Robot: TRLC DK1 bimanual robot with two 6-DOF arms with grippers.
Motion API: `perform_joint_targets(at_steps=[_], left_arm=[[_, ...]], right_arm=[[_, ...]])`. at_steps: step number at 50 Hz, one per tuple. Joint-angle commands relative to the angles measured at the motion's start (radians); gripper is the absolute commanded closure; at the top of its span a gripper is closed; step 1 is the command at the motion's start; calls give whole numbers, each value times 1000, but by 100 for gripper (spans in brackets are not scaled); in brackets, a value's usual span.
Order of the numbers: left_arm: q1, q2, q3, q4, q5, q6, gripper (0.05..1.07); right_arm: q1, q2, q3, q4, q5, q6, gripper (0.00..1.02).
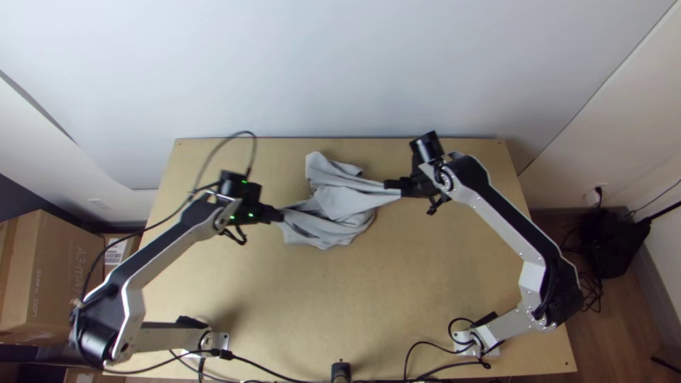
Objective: Fold the t-shirt
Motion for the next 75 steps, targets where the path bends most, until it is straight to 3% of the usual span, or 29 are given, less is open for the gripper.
perform_joint_targets(at_steps=[1,19,37,44,63,69,75], left_arm=[[100,-124,52,-36,-20,-4,105],[394,-270,328,-145,-60,47,105],[482,-255,595,-147,-119,48,105],[491,-282,696,-142,-123,44,105],[618,-620,699,-64,-128,-16,105],[618,-738,699,-64,-163,-16,105],[614,-830,695,-85,-177,-19,105]], right_arm=[[-58,-54,21,-4,0,13,100],[-193,-61,328,-48,-14,-22,100],[-276,54,839,-154,-12,-47,100],[-256,-55,792,-97,-14,-78,100],[-175,-644,507,122,-15,-280,100],[-137,-845,394,168,-20,-282,100],[-155,-980,314,181,-75,-282,100]])
